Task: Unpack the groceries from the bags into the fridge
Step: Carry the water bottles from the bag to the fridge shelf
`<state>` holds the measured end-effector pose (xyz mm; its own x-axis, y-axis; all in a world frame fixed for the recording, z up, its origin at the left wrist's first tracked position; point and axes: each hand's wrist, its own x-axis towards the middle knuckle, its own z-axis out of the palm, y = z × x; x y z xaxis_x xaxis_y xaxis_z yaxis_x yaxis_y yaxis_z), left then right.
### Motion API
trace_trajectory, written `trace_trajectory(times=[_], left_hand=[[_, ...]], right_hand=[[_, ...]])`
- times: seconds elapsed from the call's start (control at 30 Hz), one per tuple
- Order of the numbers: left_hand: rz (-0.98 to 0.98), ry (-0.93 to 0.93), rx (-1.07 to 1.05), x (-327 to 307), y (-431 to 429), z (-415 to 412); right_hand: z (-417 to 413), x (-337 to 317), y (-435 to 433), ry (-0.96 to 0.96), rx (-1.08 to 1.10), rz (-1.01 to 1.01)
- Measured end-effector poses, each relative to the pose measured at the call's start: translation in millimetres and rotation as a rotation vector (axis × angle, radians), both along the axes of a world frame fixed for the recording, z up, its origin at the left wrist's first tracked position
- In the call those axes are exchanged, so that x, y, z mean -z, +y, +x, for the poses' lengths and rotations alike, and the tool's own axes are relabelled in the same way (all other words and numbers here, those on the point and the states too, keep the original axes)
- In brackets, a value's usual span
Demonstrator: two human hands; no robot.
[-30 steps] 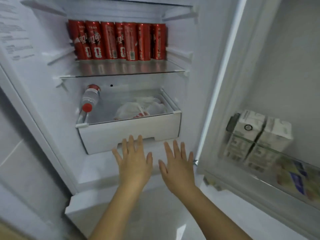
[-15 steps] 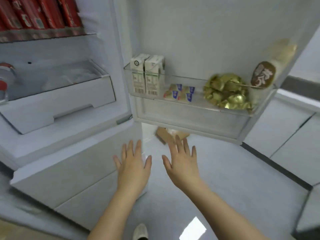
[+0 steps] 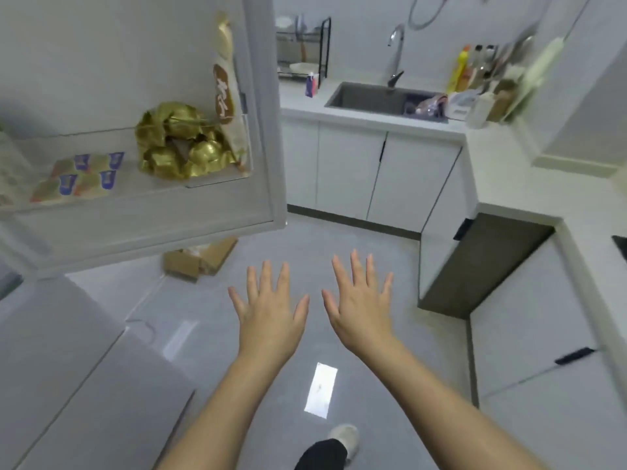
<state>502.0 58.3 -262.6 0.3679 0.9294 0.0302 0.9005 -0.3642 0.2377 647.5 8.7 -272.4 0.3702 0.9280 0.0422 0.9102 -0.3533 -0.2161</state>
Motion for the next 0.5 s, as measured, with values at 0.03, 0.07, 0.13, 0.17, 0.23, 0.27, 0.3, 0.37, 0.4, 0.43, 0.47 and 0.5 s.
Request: trace_trajectory(times=[0.03,0.07,0.13,0.17,0.23,0.27,0.3,0.37,0.4,0.43,0.47,0.5], left_hand=[[-0.015,-0.009,0.042,1.8,0.2,17.5],[-0.024,-0.018,0.085,3.3,0.7,35.4],[-0.031,-0.03,0.176,4.8,2.6,71.4],[-0.034,-0.035,0.221,4.9,4.0,89.8],[-0.032,-0.051,0.306,2.9,8.6,128.6],[-0.03,-0.062,0.345,0.6,11.2,148.6],[-0.024,-0.073,0.382,-1.9,13.5,168.7],[-0.009,-0.092,0.453,-6.3,16.2,207.7],[-0.004,-0.098,0.491,-8.1,16.6,226.1],[-0.001,-0.101,0.53,-9.1,16.1,243.0],[0.002,-0.102,0.567,-9.3,14.7,259.1],[0.005,-0.099,0.602,-8.7,12.4,273.7]], right_hand=[[15.8,1.3,-6.3,-0.003,0.044,-0.013],[31.5,2.4,-11.9,-0.006,0.087,-0.026],[62.1,2.9,-20.7,-0.011,0.169,-0.05],[77.1,2.2,-24.5,-0.016,0.208,-0.056],[107.7,-1.2,-31.6,-0.03,0.286,-0.059],[123.3,-3.6,-35.3,-0.035,0.323,-0.059],[139.0,-6.2,-39.1,-0.043,0.358,-0.058],[170.4,-10.7,-47.3,-0.067,0.429,-0.056],[185.0,-12.0,-51.3,-0.071,0.471,-0.056],[197.9,-12.4,-56.0,-0.066,0.516,-0.056],[209.3,-12.0,-61.6,-0.055,0.56,-0.053],[219.1,-10.6,-68.2,-0.039,0.603,-0.048]])
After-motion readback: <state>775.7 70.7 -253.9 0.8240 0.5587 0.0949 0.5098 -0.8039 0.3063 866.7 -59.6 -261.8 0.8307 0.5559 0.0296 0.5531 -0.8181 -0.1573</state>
